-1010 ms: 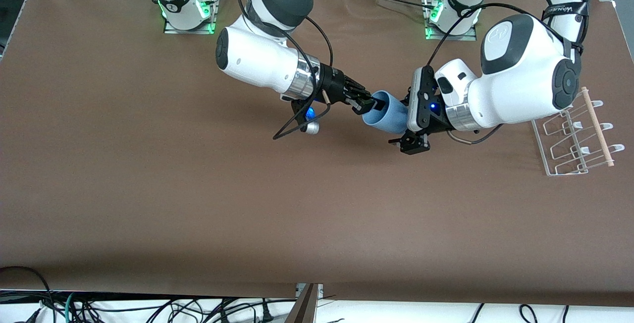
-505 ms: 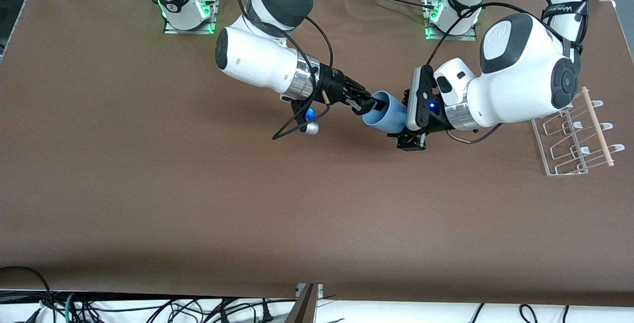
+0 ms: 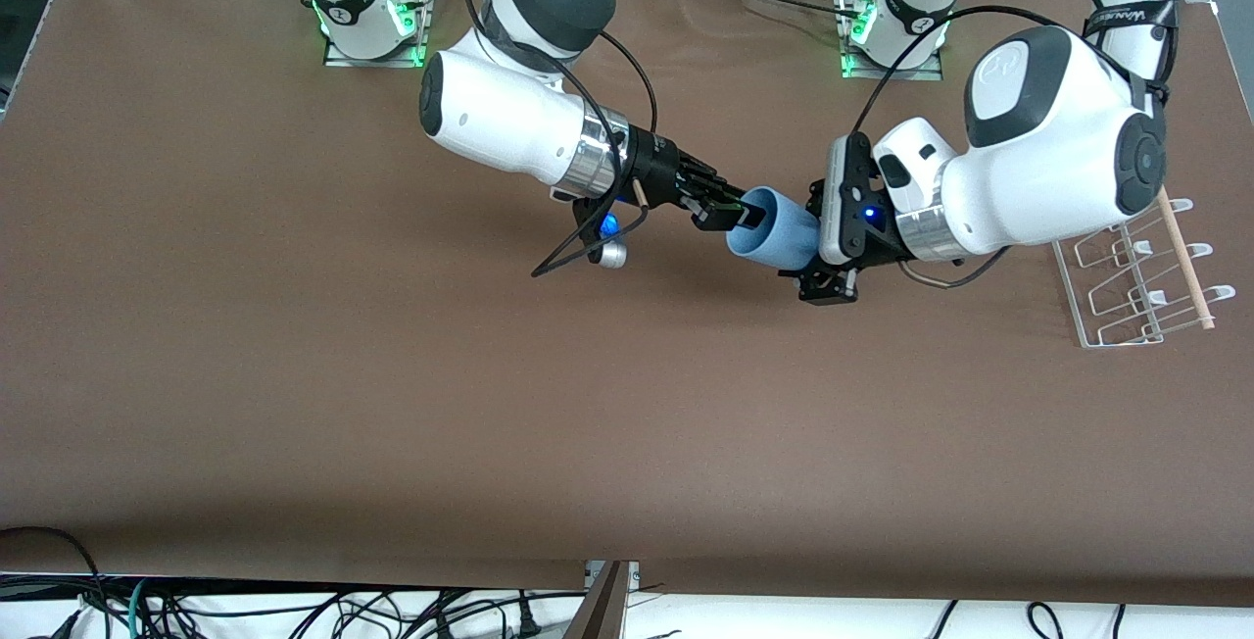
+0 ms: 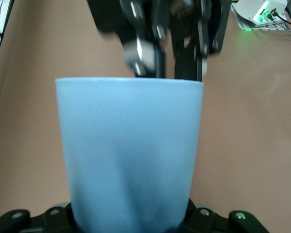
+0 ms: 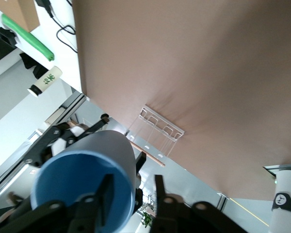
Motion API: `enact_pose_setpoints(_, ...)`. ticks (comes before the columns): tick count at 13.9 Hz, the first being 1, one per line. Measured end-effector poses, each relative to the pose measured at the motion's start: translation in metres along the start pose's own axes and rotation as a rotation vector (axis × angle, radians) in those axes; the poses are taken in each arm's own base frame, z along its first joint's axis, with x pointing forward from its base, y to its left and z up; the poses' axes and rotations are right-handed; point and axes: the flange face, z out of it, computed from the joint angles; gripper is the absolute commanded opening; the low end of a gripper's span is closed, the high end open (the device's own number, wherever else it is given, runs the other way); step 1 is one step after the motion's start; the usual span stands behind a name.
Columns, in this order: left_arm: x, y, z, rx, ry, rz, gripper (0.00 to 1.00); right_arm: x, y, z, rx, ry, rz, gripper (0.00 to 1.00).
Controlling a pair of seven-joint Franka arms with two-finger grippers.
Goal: Transfer cup to left arm and place on rack
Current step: 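Open the right gripper and withdraw while the left gripper carries the cup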
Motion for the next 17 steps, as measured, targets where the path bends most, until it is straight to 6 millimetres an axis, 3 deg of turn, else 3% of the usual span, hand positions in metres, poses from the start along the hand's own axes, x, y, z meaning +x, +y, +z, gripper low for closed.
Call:
enact_pose_setpoints(2, -0.026, -0.003, -0.016, -0.006, -0.037, -0.031, 0.00, 0.006, -0.013, -0.020, 0.004, -0.007, 0.000, 1.00)
enact_pose_setpoints(4, -0.055, -0.004, -0.045, -0.013, -0.139, -0.050, 0.00, 0.020, -0.031, -0.060, -0.022, -0.030, 0.004, 1.00)
enact_pose_setpoints(6, -0.083, -0.001, -0.082, -0.003, -0.291, -0.068, 0.00, 0.029, -0.049, -0.118, -0.050, -0.050, -0.027, 1.00)
enact_pose_setpoints(9, -0.129, 0.006, -0.122, 0.009, -0.505, -0.117, 0.00, 0.018, -0.060, -0.201, -0.121, -0.049, -0.108, 1.00)
enact_pose_setpoints(13, -0.177, 0.013, -0.140, -0.052, -0.906, -0.141, 0.00, 0.017, -0.039, -0.298, -0.258, 0.021, -0.265, 1.00)
enact_pose_setpoints(17, -0.230, 0.018, -0.126, -0.130, -1.281, -0.208, 0.00, 0.029, 0.019, -0.383, -0.428, 0.131, -0.466, 1.00)
